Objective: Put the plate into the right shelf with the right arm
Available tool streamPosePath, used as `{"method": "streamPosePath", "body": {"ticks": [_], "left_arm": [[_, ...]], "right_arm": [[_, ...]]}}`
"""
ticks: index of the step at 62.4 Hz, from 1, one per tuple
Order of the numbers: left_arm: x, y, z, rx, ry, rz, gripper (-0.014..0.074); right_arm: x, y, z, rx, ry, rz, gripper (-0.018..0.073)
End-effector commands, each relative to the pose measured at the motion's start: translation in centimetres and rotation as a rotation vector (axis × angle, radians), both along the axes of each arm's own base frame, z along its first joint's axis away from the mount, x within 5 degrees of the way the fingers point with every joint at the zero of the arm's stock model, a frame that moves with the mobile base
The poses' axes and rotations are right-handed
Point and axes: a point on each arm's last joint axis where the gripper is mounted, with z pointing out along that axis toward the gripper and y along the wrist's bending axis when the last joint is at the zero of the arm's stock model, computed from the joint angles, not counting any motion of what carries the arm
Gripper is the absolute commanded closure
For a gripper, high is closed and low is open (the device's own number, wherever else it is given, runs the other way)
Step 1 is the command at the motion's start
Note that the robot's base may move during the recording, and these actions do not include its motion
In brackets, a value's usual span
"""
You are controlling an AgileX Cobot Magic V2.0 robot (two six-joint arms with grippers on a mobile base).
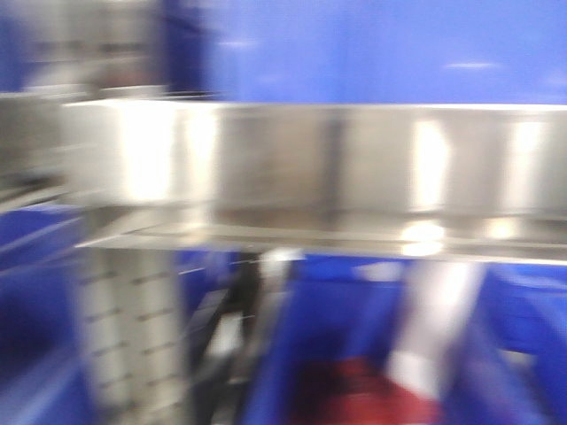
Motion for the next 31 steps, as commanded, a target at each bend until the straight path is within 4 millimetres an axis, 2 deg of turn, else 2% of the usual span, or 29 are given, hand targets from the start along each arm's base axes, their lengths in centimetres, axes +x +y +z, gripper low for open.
{"method": "streamPosePath", "body": {"ticks": [1,31], "left_arm": [[-0.01,0.03,0.54,-0.014,-0.084,0.004,0.0643],[-0.01,0.03,0.54,-0.014,-0.084,0.004,0.0643]], "right_arm": [[-0.20,-0.35,1.58,0.050,-0.089,-0.029,0.0503],[-0.20,-0.35,1.58,0.050,-0.089,-0.029,0.0503]]}}
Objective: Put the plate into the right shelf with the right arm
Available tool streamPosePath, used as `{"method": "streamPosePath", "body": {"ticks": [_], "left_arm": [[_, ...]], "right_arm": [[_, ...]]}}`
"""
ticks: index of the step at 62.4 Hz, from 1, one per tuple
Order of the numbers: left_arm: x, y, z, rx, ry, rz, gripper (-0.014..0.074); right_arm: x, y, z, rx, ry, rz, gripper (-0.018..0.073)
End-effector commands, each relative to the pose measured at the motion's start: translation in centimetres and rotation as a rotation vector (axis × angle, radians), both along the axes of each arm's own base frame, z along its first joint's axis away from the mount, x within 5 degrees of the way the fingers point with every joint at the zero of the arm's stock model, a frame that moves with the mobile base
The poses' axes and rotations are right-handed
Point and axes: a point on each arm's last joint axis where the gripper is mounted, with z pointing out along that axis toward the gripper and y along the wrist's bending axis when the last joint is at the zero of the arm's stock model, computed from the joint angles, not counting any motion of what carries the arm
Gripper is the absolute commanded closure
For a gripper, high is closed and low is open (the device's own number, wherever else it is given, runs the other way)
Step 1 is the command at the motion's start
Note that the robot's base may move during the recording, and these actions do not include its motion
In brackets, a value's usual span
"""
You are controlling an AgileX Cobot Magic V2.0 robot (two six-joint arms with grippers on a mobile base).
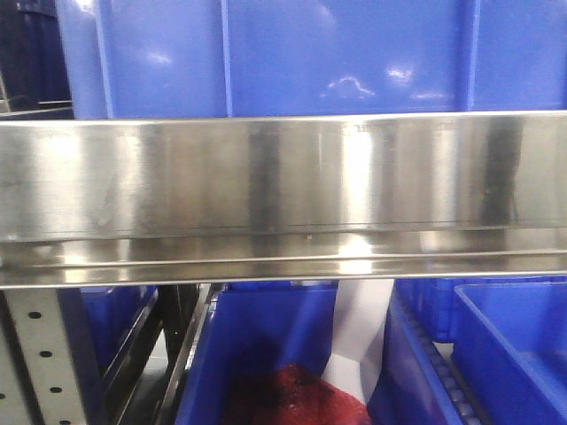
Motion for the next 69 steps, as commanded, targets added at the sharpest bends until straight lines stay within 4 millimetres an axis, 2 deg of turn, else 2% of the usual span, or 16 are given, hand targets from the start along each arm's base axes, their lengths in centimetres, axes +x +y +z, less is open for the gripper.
{"method": "streamPosePath", "body": {"ticks": [1,30,40,47,54,65,69], "left_arm": [[0.0,0.0,0.5,-0.014,-0.084,0.004,0.0643],[0.0,0.0,0.5,-0.014,-0.084,0.004,0.0643],[0.0,0.0,0.5,-0.014,-0.084,0.004,0.0643],[0.0,0.0,0.5,-0.014,-0.084,0.004,0.0643],[0.0,0.0,0.5,-0.014,-0.084,0.004,0.0643],[0.0,0.0,0.5,-0.014,-0.084,0.004,0.0643],[0.0,0.0,0.5,-0.014,-0.084,0.004,0.0643]], "right_arm": [[-0.2,-0.3,1.6,0.050,-0.089,-0.029,0.0503],[-0.3,-0.5,1.9,0.088,-0.109,-0.027,0.0503],[0.5,-0.4,3.0,0.138,-0.155,-0.049,0.0503],[2.3,0.3,4.3,0.149,-0.114,-0.048,0.0503],[4.2,1.2,6.8,0.141,-0.091,-0.053,0.0503],[9.0,3.4,11.2,0.129,-0.061,-0.063,0.0503],[11.3,4.5,12.3,0.114,-0.033,-0.064,0.0503]]}}
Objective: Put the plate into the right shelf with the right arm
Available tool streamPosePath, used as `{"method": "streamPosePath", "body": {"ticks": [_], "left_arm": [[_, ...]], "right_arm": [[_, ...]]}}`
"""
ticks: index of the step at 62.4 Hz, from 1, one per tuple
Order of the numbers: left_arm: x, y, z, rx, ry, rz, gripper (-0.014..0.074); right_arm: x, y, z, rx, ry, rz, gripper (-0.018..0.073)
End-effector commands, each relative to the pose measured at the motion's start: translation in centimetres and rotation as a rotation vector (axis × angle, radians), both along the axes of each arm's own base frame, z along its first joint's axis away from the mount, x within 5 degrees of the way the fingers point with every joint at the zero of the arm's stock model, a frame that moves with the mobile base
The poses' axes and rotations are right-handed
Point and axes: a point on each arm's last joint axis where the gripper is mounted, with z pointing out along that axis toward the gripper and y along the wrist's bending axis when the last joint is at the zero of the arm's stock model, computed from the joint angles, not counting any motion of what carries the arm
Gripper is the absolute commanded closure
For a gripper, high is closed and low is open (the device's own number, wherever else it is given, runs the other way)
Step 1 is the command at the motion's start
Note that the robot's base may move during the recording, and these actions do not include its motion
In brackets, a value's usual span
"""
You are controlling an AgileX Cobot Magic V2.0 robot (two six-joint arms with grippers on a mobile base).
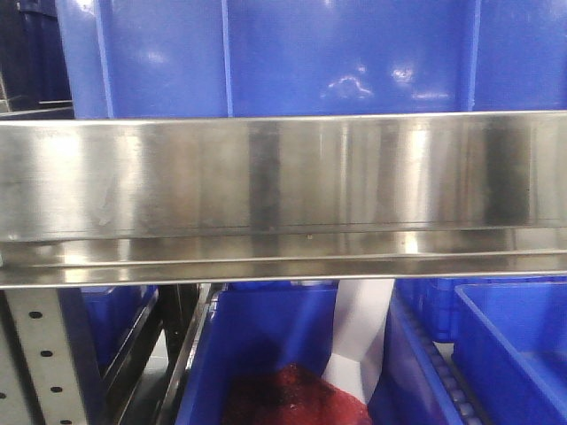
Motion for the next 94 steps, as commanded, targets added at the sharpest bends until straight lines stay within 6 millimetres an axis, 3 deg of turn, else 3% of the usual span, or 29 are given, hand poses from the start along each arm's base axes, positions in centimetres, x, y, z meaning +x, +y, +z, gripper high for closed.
{"method": "streamPosePath", "body": {"ticks": [1,10,22,35,41,58,76,87,94], "left_arm": [[0.0,0.0,0.5,-0.014,-0.084,0.004,0.0643],[0.0,0.0,0.5,-0.014,-0.084,0.004,0.0643],[0.0,0.0,0.5,-0.014,-0.084,0.004,0.0643],[0.0,0.0,0.5,-0.014,-0.084,0.004,0.0643],[0.0,0.0,0.5,-0.014,-0.084,0.004,0.0643],[0.0,0.0,0.5,-0.014,-0.084,0.004,0.0643],[0.0,0.0,0.5,-0.014,-0.084,0.004,0.0643],[0.0,0.0,0.5,-0.014,-0.084,0.004,0.0643],[0.0,0.0,0.5,-0.014,-0.084,0.004,0.0643]], "right_arm": [[2.7,0.9,3.4,0.055,-0.073,-0.031,0.0503],[8.1,3.5,5.4,0.035,-0.031,-0.032,0.0503],[14.9,6.4,4.0,-0.008,0.056,-0.048,0.0503],[19.0,8.2,1.6,-0.096,0.115,-0.060,0.0497],[19.8,8.7,0.6,-0.121,0.152,-0.055,0.0400],[20.3,7.9,0.3,-0.132,0.179,-0.075,-0.0076],[18.6,6.6,2.2,-0.107,0.129,-0.095,-0.0073],[14.8,5.1,5.3,-0.085,0.041,-0.092,-0.0073],[11.1,4.0,6.9,-0.124,0.024,-0.066,-0.0073]]}}
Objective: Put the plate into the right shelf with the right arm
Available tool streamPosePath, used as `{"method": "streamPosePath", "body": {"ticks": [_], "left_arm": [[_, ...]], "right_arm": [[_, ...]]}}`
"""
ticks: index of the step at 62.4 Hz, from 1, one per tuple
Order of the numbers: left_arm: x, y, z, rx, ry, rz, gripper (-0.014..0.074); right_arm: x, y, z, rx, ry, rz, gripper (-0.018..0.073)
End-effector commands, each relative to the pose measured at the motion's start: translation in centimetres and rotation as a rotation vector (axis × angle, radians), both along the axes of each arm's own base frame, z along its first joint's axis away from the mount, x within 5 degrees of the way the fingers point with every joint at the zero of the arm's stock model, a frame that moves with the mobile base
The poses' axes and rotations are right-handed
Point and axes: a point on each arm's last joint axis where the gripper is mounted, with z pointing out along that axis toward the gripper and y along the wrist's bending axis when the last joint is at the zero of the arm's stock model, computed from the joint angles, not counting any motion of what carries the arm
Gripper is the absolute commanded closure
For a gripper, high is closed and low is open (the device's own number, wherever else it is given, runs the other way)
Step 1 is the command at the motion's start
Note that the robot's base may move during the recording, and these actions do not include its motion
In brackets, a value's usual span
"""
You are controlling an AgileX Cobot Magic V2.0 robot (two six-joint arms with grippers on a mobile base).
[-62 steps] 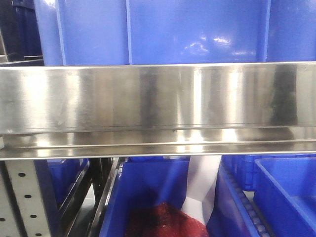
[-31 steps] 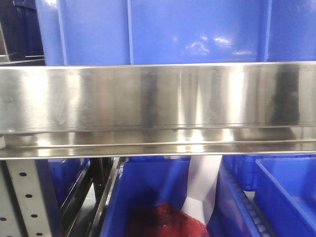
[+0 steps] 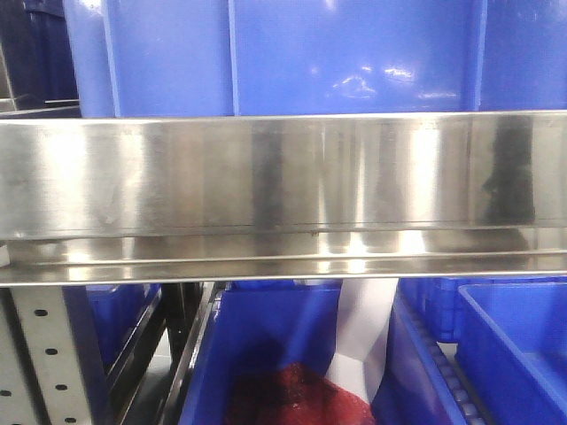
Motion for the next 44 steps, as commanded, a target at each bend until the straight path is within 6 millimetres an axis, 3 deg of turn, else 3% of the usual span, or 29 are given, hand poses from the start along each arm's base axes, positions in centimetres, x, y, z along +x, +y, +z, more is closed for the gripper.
{"method": "streamPosePath", "body": {"ticks": [1,11,20,27,39,44], "left_arm": [[0.0,0.0,0.5,-0.014,-0.084,0.004,0.0643],[0.0,0.0,0.5,-0.014,-0.084,0.004,0.0643],[0.0,0.0,0.5,-0.014,-0.084,0.004,0.0643],[0.0,0.0,0.5,-0.014,-0.084,0.004,0.0643],[0.0,0.0,0.5,-0.014,-0.084,0.004,0.0643],[0.0,0.0,0.5,-0.014,-0.084,0.004,0.0643]], "right_arm": [[-4.1,-1.7,4.0,0.022,-0.139,-0.002,-0.0073],[-9.9,-3.5,5.3,-0.020,-0.116,0.057,-0.0073],[-15.2,-5.1,5.1,-0.059,-0.084,0.106,-0.0034],[-18.5,-6.2,4.0,-0.080,-0.046,0.137,0.0109],[-23.1,-7.8,1.5,-0.087,-0.043,0.157,0.0514],[-24.6,-8.5,0.7,-0.068,-0.077,0.153,0.0498]]}}
